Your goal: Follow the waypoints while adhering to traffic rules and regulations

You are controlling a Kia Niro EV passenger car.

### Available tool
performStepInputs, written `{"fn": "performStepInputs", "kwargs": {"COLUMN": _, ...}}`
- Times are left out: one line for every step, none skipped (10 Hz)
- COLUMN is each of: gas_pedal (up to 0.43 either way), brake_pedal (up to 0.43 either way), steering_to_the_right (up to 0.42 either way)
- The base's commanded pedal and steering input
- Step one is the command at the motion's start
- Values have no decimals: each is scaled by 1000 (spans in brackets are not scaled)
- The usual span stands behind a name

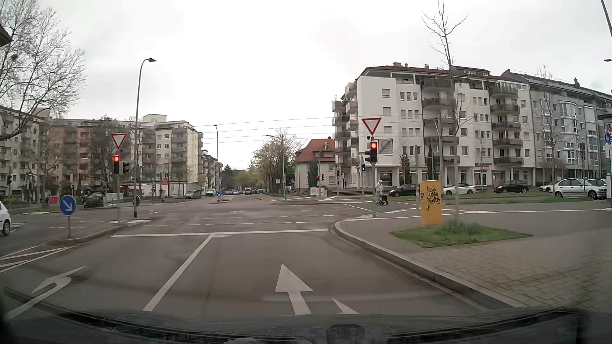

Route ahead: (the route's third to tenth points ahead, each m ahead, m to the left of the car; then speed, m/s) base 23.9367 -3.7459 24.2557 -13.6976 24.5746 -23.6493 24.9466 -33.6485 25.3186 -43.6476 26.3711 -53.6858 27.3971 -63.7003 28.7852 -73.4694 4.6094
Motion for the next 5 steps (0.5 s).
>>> {"fn": "performStepInputs", "kwargs": {"gas_pedal": 0, "brake_pedal": 152, "steering_to_the_right": 50}}
{"fn": "performStepInputs", "kwargs": {"gas_pedal": 0, "brake_pedal": 146, "steering_to_the_right": 37}}
{"fn": "performStepInputs", "kwargs": {"gas_pedal": 0, "brake_pedal": 152, "steering_to_the_right": 21}}
{"fn": "performStepInputs", "kwargs": {"gas_pedal": 0, "brake_pedal": 152, "steering_to_the_right": 5}}
{"fn": "performStepInputs", "kwargs": {"gas_pedal": 0, "brake_pedal": 152, "steering_to_the_right": -6}}
